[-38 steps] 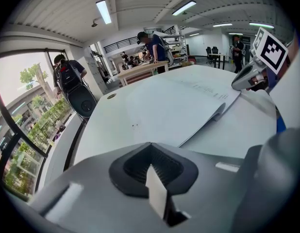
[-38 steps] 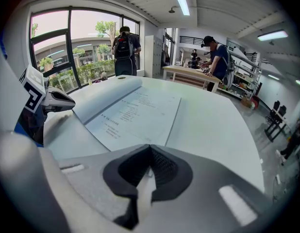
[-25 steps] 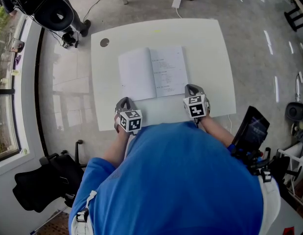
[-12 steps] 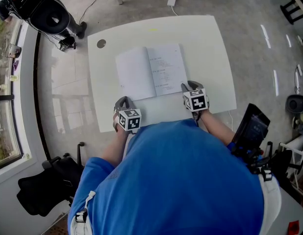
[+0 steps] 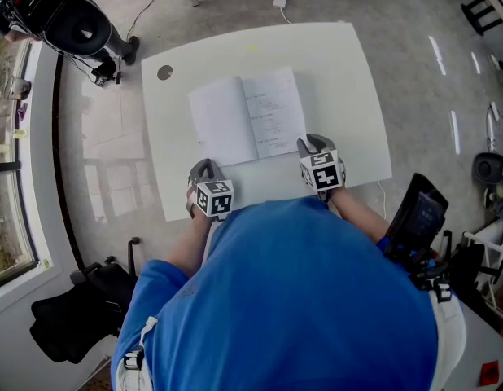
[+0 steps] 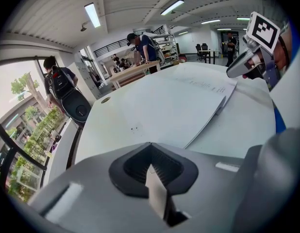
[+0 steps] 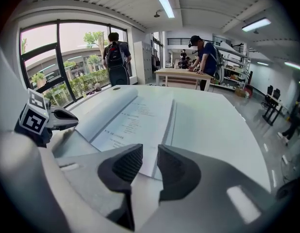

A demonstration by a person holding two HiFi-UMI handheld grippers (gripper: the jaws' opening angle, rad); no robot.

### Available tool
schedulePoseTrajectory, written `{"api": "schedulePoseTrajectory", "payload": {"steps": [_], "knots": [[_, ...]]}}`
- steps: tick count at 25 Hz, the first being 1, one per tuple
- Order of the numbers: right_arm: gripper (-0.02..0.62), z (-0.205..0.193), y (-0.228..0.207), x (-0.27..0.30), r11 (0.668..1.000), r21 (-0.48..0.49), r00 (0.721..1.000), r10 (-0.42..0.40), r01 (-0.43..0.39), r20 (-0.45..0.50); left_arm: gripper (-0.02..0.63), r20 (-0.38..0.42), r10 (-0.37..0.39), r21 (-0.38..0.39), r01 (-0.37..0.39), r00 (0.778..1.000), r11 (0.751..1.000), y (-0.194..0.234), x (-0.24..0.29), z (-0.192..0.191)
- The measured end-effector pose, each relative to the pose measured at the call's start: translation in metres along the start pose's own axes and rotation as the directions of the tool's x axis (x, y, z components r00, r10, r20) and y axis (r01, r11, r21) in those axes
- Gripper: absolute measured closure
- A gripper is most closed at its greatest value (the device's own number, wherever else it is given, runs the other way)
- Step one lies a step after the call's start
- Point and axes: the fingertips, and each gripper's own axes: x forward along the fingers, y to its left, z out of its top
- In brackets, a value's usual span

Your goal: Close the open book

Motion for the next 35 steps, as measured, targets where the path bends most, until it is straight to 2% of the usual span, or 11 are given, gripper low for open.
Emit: {"api": "schedulePoseTrajectory", "payload": {"steps": [3,10,13,16,26,31,35], "knots": [[0.513,-0.005,0.004,0.000,1.000,0.022,1.000,0.006,-0.006,-0.016,0.598,0.006,-0.003,0.003,0.003,1.000,1.000,0.000,0.001,0.002],[0.554,-0.028,-0.014,0.004,0.998,0.046,0.994,-0.045,0.049,-0.096,0.598,0.012,-0.007,0.004,0.007,1.000,1.000,-0.003,0.004,0.004],[0.591,-0.029,-0.016,-0.002,0.998,0.045,0.994,-0.044,0.049,-0.099,0.600,0.016,-0.009,0.006,0.009,1.000,1.000,-0.006,0.000,0.006],[0.592,-0.021,-0.011,-0.005,0.999,0.036,0.995,-0.036,0.039,-0.089,0.598,0.017,-0.009,0.006,0.009,1.000,1.000,-0.006,0.001,0.008],[0.592,0.028,0.044,-0.015,0.992,-0.063,0.993,0.114,-0.113,0.016,0.598,0.023,-0.004,-0.008,0.004,1.000,1.000,-0.007,0.001,0.010],[0.592,0.056,0.091,-0.020,0.963,-0.161,0.974,0.224,-0.215,0.043,0.598,0.015,0.018,-0.038,-0.017,1.000,0.999,0.000,-0.012,0.002],[0.592,0.066,0.117,-0.024,0.938,-0.220,0.958,0.283,-0.267,0.046,0.600,0.009,0.044,-0.069,-0.043,0.999,0.997,0.005,-0.029,-0.007]]}}
